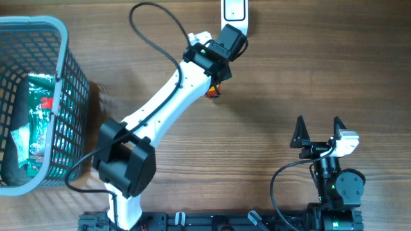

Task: Scan the item barcode
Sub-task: 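Carry the bottle to the scanner and set it upright on the table, then return the left gripper to the basket and grasp the green 3M glove pack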

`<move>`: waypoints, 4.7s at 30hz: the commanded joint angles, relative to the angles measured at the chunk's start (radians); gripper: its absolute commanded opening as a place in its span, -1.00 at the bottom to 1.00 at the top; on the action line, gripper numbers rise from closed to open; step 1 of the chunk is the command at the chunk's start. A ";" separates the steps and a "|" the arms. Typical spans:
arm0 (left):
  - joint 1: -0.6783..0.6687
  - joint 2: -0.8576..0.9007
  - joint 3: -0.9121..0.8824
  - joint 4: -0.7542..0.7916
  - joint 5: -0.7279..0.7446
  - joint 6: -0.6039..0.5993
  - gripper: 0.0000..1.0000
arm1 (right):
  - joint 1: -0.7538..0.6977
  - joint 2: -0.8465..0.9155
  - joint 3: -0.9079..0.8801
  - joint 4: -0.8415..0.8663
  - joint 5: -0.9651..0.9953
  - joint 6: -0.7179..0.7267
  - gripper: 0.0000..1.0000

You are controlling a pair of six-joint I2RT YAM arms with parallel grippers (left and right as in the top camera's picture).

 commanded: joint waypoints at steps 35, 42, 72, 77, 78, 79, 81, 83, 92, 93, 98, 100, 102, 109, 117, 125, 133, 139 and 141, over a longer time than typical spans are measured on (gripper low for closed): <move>-0.105 -0.042 -0.177 0.276 0.018 0.318 0.80 | 0.006 0.000 -0.001 0.003 -0.004 -0.014 0.99; -0.105 -0.197 -0.177 0.273 0.018 0.318 1.00 | 0.006 0.000 -0.001 0.002 -0.004 -0.014 0.99; 1.122 -0.748 -0.175 0.011 0.079 0.313 1.00 | 0.006 0.000 -0.001 0.003 -0.004 -0.014 0.99; 1.266 -0.653 -0.179 -0.027 0.169 0.318 1.00 | 0.006 0.000 -0.001 0.003 -0.004 -0.014 0.99; 1.280 -0.636 -0.183 -0.024 0.180 0.336 1.00 | 0.006 0.000 -0.001 0.003 -0.004 -0.014 1.00; 1.295 -0.612 -0.185 -0.017 0.220 0.419 1.00 | 0.006 0.000 -0.001 0.003 -0.004 -0.014 1.00; 1.307 -0.536 -0.185 -0.024 0.336 0.682 1.00 | 0.006 0.000 -0.001 0.003 -0.004 -0.014 0.99; 1.307 -0.467 -0.185 -0.055 0.363 0.862 1.00 | 0.006 0.000 -0.001 0.003 -0.004 -0.014 0.99; 1.344 -0.187 -0.185 -0.125 0.278 1.000 1.00 | 0.006 0.000 -0.001 0.002 -0.004 -0.014 0.99; 1.349 -0.177 -0.185 -0.119 0.299 1.032 1.00 | 0.006 0.000 -0.001 0.003 -0.004 -0.014 1.00; 1.370 -0.136 -0.185 -0.098 0.371 1.235 1.00 | 0.006 0.000 -0.001 0.003 -0.004 -0.014 0.99; 1.370 -0.119 -0.185 -0.098 0.371 1.297 1.00 | 0.006 0.000 -0.001 0.003 -0.004 -0.014 0.99; 1.373 -0.099 -0.185 -0.100 0.370 1.341 1.00 | 0.006 0.000 -0.001 0.003 -0.004 -0.014 0.99; 1.394 -0.031 -0.185 -0.100 0.486 1.374 1.00 | 0.006 0.000 -0.001 0.003 -0.004 -0.014 1.00; 1.395 0.022 -0.185 -0.129 0.532 1.475 0.94 | 0.006 0.000 -0.001 0.003 -0.004 -0.014 0.99; 1.395 0.045 -0.185 -0.176 0.628 1.521 -0.51 | 0.006 0.000 -0.001 0.003 -0.004 -0.014 0.99; 1.395 0.072 -0.184 -0.179 0.658 1.491 -0.92 | 0.006 0.000 -0.001 0.003 -0.004 -0.014 1.00; 1.395 -0.012 -0.131 -0.185 0.658 1.404 -0.92 | 0.006 0.000 -0.001 0.003 -0.004 -0.014 1.00; 1.395 -0.087 -0.097 -0.185 0.658 1.361 -0.92 | 0.006 0.000 -0.001 0.003 -0.004 -0.014 0.99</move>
